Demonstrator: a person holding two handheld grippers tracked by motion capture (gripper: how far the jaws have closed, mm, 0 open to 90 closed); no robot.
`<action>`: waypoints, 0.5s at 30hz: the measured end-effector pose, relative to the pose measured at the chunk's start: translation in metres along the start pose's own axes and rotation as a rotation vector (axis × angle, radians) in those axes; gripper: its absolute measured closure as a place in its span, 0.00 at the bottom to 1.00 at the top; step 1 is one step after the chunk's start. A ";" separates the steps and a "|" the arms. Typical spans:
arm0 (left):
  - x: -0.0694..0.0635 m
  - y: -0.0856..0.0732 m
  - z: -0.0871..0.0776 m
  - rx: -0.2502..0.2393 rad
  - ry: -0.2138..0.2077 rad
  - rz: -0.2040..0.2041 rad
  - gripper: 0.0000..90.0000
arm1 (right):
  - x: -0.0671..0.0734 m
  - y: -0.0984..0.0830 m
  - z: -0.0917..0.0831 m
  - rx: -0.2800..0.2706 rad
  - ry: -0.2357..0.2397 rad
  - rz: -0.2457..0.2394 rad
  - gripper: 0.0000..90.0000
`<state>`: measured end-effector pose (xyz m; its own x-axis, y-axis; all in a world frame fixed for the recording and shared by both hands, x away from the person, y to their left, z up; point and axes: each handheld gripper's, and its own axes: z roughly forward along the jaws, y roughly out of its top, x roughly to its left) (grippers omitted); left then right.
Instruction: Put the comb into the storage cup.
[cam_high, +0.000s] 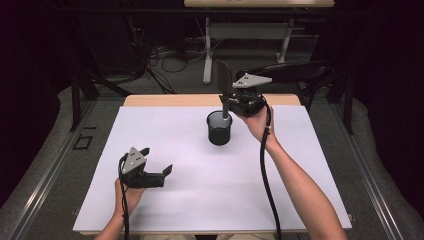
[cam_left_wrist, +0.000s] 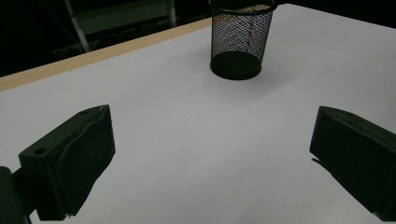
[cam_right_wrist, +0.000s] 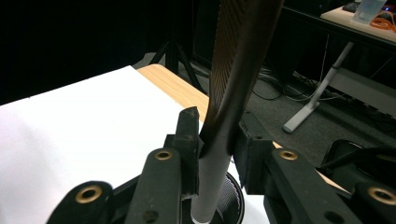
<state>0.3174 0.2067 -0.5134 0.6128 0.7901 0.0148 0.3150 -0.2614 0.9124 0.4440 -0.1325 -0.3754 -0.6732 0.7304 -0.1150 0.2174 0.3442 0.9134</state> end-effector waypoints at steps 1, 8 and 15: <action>0.000 0.000 0.000 0.000 -0.001 0.000 0.00 | 0.000 0.000 0.001 0.003 0.000 0.000 0.81; 0.000 0.000 0.001 0.001 -0.002 0.000 0.00 | -0.001 -0.004 0.006 0.010 0.001 0.003 0.81; 0.000 0.000 0.001 0.001 -0.002 -0.002 0.00 | 0.000 -0.007 0.012 0.018 0.008 0.008 0.81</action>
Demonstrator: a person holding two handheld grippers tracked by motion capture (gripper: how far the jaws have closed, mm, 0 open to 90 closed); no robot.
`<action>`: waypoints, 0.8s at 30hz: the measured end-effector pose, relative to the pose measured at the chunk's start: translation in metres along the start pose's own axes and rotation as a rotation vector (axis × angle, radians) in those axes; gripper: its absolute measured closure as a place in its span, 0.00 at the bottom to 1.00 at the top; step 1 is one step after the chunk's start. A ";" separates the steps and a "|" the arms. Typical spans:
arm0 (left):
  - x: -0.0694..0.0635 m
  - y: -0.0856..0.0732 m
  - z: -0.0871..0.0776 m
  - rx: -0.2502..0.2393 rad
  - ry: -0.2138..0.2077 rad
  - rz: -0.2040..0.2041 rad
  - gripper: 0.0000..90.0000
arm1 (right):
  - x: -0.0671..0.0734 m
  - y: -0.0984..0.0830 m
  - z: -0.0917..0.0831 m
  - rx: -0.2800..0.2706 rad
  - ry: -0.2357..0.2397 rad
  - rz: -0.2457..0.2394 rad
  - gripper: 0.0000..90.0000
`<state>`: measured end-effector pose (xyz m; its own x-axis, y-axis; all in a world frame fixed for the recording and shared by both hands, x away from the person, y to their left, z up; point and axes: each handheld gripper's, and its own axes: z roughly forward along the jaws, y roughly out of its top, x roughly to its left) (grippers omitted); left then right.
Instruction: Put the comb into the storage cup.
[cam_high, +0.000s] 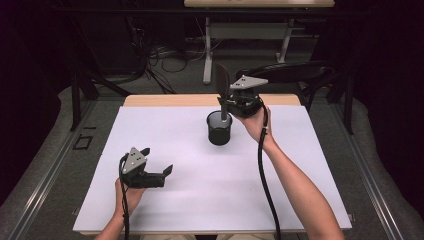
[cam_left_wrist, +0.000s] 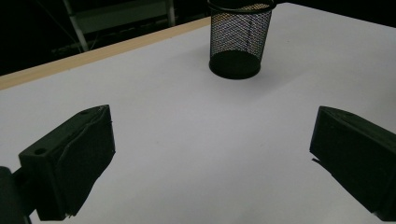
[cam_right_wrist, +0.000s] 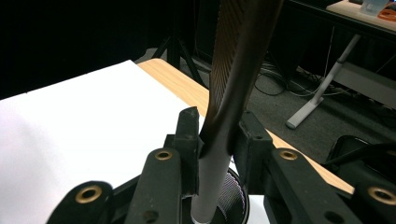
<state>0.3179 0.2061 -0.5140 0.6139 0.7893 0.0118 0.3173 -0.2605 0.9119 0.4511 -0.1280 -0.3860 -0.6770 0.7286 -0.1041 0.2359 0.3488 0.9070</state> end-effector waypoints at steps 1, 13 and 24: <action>0.000 0.000 0.000 -0.001 0.001 0.000 0.00 | 0.000 0.000 0.001 0.001 0.001 0.001 0.81; 0.000 0.000 0.000 0.001 0.000 -0.001 0.00 | -0.001 -0.004 0.009 0.019 0.003 0.003 0.81; 0.000 0.000 0.000 0.002 0.001 0.001 0.00 | -0.001 -0.011 0.018 0.041 -0.003 0.006 0.81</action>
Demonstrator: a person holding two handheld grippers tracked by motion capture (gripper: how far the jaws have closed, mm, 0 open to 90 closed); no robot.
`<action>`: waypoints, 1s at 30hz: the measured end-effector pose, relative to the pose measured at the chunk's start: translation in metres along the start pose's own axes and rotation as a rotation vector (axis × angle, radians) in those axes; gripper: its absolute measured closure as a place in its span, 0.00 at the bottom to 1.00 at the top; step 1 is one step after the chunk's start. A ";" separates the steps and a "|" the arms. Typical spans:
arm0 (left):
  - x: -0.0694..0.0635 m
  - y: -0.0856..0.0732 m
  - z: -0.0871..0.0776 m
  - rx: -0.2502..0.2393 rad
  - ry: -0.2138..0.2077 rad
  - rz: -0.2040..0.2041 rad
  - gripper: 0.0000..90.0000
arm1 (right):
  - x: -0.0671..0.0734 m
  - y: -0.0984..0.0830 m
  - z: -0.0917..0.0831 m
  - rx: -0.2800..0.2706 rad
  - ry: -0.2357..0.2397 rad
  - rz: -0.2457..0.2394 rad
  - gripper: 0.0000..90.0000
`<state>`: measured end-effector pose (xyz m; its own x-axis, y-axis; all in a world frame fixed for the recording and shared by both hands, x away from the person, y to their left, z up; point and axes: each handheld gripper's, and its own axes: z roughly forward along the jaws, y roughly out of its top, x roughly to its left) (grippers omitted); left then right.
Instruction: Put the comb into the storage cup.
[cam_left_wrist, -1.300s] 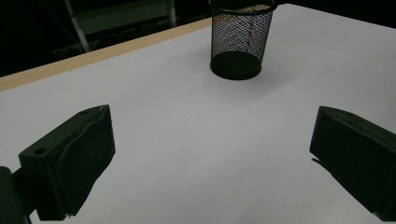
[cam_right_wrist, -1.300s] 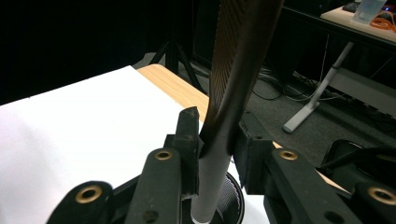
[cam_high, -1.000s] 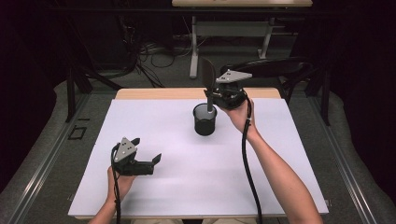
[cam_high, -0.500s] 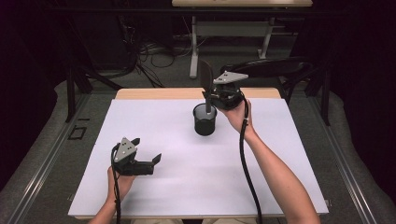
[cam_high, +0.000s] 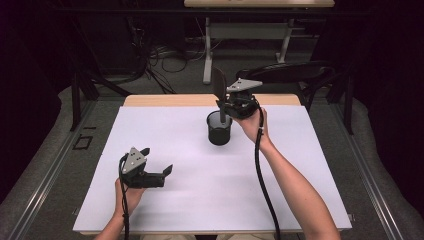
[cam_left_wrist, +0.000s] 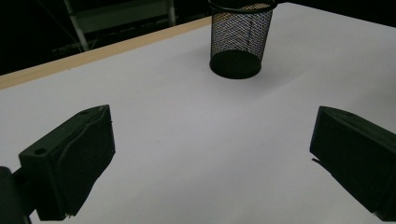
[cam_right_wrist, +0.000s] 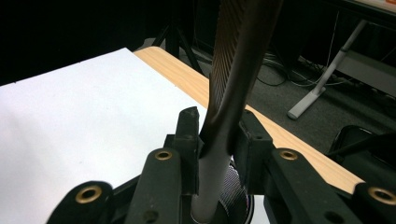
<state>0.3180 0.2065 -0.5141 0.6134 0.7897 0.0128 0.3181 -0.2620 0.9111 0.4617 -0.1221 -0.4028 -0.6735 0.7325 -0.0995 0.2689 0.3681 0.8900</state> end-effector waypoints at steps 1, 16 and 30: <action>0.000 0.000 0.000 0.000 0.000 0.000 0.00 | 0.000 -0.001 0.001 0.003 -0.002 -0.003 0.81; 0.000 0.000 -0.001 -0.001 0.002 0.001 0.00 | -0.001 -0.009 0.009 0.026 -0.005 0.008 0.81; 0.001 0.000 -0.001 -0.002 0.002 0.000 0.00 | -0.002 -0.014 0.015 0.048 -0.007 0.016 0.81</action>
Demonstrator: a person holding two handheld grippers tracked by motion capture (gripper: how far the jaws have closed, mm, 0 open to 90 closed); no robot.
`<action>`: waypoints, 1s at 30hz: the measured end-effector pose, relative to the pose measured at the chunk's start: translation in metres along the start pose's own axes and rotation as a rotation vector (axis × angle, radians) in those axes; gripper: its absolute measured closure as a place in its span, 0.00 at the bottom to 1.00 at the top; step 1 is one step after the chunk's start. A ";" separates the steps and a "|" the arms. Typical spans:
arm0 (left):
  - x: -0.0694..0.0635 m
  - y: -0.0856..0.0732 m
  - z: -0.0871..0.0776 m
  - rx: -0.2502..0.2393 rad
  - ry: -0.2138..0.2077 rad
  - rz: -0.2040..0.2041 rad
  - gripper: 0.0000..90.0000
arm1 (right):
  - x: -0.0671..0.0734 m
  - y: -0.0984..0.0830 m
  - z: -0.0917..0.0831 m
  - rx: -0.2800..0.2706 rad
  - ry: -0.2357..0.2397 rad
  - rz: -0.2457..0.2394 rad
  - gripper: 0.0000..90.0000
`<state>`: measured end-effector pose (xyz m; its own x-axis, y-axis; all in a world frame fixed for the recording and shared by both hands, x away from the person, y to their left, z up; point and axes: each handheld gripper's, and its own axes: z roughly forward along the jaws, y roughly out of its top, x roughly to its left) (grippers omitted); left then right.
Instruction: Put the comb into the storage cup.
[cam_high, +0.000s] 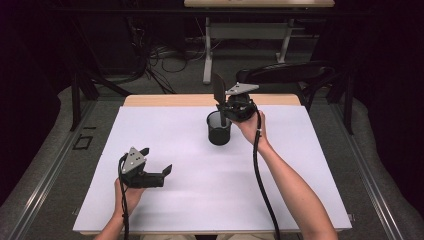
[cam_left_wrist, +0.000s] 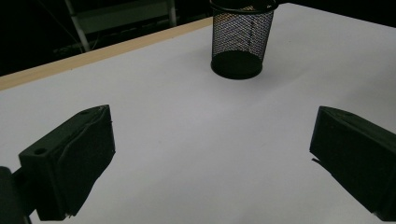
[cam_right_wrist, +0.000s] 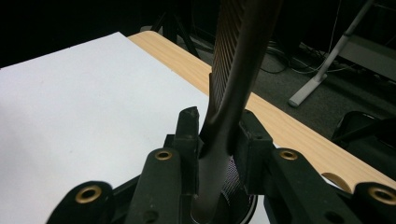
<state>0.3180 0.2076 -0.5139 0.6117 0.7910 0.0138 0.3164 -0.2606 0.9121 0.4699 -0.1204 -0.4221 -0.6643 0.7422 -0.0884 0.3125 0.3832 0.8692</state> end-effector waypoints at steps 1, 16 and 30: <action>0.000 0.000 0.000 0.001 0.001 0.001 0.00 | 0.000 -0.001 0.001 0.001 0.000 -0.001 0.81; 0.000 0.000 0.000 0.000 0.000 0.000 0.00 | 0.002 -0.009 0.009 0.030 -0.005 -0.014 0.81; 0.000 0.000 0.000 0.002 -0.001 0.000 0.00 | 0.002 -0.017 0.018 0.058 -0.007 -0.002 0.81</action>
<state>0.3180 0.2072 -0.5141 0.6121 0.7907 0.0134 0.3177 -0.2614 0.9115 0.4756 -0.1158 -0.4453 -0.6601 0.7452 -0.0941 0.3497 0.4158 0.8396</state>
